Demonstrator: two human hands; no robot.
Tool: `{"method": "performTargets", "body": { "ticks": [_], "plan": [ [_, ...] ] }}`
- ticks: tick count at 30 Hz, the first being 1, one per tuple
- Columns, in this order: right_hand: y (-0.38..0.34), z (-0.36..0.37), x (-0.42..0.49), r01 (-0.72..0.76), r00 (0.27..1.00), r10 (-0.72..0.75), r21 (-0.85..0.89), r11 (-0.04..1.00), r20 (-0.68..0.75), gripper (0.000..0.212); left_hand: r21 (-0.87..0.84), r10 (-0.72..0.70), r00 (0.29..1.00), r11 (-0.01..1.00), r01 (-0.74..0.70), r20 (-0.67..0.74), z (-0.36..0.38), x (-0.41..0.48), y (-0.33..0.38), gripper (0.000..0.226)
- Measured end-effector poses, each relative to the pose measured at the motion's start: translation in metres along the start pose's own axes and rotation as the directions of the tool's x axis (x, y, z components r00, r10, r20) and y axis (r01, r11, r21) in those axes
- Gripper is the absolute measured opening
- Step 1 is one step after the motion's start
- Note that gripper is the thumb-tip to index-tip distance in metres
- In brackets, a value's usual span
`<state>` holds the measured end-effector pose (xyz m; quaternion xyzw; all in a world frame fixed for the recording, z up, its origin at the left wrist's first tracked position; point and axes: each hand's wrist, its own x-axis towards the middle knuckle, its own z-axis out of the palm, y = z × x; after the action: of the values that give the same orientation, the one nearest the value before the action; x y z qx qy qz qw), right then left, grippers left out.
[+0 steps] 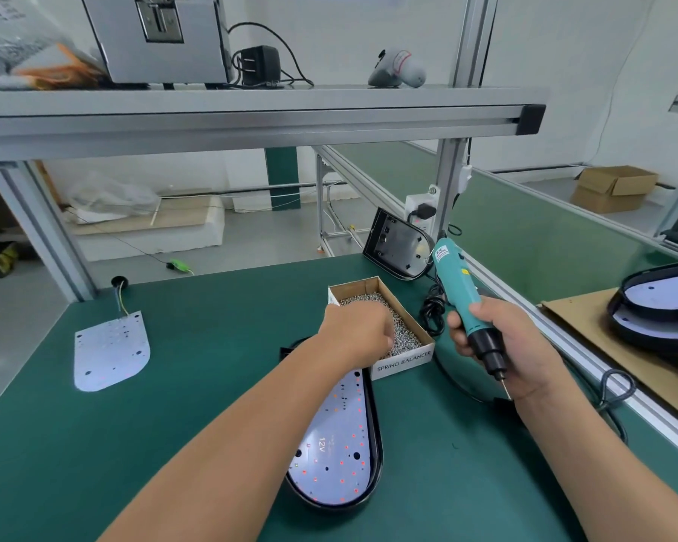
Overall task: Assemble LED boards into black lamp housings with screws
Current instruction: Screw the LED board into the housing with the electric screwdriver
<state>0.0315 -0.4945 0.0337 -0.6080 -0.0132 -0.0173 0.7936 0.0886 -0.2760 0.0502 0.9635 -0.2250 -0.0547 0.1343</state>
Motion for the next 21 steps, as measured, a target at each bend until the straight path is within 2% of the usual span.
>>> {"method": "performTargets", "body": {
  "ticks": [7,12,16,18,19,20,21],
  "plan": [
    [-0.002,0.003,-0.002,0.011,1.000,-0.011,0.026,1.000,0.011,0.054,-0.113,-0.024,1.000,0.993,0.024,0.010,-0.004,0.000,0.000,0.013],
    [-0.001,0.002,-0.002,0.024,1.000,-0.025,0.050,0.998,0.008,0.053,-0.189,-0.030,0.999,0.982,0.026,-0.018,-0.003,-0.004,0.001,0.025],
    [-0.001,0.001,-0.002,0.022,1.000,-0.021,0.066,0.998,-0.009,0.050,-0.390,-0.048,0.997,0.920,0.021,-0.058,-0.017,-0.012,-0.001,0.022],
    [-0.001,0.001,-0.001,0.021,1.000,-0.020,0.093,0.995,-0.015,0.046,-0.591,-0.090,0.990,0.807,0.010,-0.106,-0.028,-0.021,-0.003,0.021],
    [-0.001,0.001,-0.001,0.021,1.000,-0.019,0.116,0.993,-0.013,0.043,-0.718,-0.122,0.986,0.696,0.004,-0.112,-0.034,-0.027,-0.005,0.020],
    [-0.001,0.001,-0.001,0.019,1.000,-0.018,0.143,0.990,-0.007,0.039,-0.845,-0.153,0.984,0.534,0.006,-0.090,-0.040,-0.035,-0.007,0.020],
    [-0.001,0.002,-0.002,0.015,1.000,-0.016,0.172,0.985,0.006,0.036,-0.944,-0.164,0.986,0.329,0.016,-0.040,-0.045,-0.045,-0.009,0.018]
  ]
}}
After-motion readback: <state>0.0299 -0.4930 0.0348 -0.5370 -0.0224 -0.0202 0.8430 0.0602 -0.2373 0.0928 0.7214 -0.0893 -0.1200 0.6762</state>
